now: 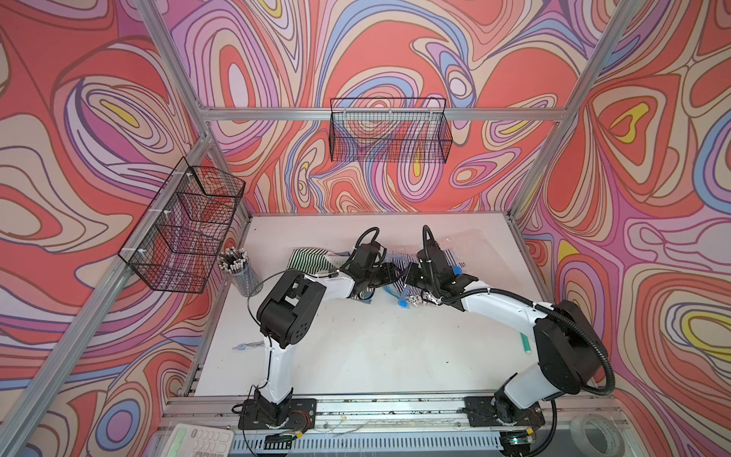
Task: Take the tank top out of the vacuum bag
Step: Take out the tank top from the vacuum bag.
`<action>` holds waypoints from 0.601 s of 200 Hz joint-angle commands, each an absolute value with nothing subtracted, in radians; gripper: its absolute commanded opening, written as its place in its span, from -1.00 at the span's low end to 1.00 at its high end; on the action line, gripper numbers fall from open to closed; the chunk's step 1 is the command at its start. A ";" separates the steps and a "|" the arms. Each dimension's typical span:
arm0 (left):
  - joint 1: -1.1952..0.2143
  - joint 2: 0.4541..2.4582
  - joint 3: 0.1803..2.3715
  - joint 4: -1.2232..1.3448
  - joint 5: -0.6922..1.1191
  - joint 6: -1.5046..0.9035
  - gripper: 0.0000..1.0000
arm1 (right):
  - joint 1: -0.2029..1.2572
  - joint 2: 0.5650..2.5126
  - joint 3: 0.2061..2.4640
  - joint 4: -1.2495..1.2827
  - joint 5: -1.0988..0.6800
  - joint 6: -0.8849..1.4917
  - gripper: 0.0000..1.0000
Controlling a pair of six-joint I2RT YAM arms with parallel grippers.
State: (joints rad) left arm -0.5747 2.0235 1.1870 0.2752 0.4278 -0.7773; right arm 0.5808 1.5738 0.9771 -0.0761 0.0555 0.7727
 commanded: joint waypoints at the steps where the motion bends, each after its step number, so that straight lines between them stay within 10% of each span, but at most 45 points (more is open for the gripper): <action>1: -0.582 2.032 1.218 0.219 0.387 -0.740 0.13 | 0.579 1.548 0.985 -0.073 0.049 0.789 -1.00; 120: -0.594 2.068 1.269 0.170 0.373 -0.718 0.09 | 0.579 1.541 0.936 -0.052 -0.012 0.776 -1.00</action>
